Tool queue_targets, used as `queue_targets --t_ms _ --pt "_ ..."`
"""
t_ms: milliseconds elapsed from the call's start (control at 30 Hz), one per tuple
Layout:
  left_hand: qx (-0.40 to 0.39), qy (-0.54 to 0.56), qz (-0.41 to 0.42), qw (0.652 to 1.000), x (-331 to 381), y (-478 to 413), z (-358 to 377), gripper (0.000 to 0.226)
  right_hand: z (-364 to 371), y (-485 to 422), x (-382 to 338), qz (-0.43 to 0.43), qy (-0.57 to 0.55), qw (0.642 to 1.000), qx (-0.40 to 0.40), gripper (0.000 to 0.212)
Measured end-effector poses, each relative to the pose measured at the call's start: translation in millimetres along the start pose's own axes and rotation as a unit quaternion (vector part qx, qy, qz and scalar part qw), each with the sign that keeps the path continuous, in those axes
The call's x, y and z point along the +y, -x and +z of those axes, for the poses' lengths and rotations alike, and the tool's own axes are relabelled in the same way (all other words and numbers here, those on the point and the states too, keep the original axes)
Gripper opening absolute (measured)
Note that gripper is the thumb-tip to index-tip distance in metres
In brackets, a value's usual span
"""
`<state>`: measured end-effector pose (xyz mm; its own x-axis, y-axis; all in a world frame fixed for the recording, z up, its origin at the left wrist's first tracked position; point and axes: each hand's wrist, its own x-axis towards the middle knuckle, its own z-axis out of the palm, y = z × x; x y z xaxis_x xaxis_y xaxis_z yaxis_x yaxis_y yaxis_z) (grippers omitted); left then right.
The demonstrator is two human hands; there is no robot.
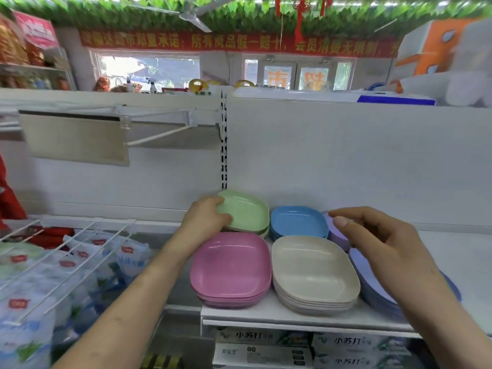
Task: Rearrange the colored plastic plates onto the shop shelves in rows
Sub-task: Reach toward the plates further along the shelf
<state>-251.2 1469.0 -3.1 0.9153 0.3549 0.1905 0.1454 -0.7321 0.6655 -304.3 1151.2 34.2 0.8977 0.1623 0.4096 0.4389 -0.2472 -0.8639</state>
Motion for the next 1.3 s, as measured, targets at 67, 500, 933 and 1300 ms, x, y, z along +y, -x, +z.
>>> queue_targets --t_ms 67,500,933,1300 --pt "-0.015 -0.037 -0.004 0.999 0 -6 6 0.057 -6 -3 0 0.002 0.002 1.0 0.013 0.012" --pt "-0.091 -0.131 -0.032 0.987 -10 -26 10 0.054 -14 -2 -3 0.004 0.008 1.0 0.02 0.013" --pt "0.061 -0.021 0.157 0.985 36 44 18 0.043 -26 47 -2 0.037 0.059 0.997 0.046 0.01" --pt "0.002 0.099 0.255 0.962 166 139 81 0.025 -142 91 23 0.048 0.077 0.991 0.096 0.013"
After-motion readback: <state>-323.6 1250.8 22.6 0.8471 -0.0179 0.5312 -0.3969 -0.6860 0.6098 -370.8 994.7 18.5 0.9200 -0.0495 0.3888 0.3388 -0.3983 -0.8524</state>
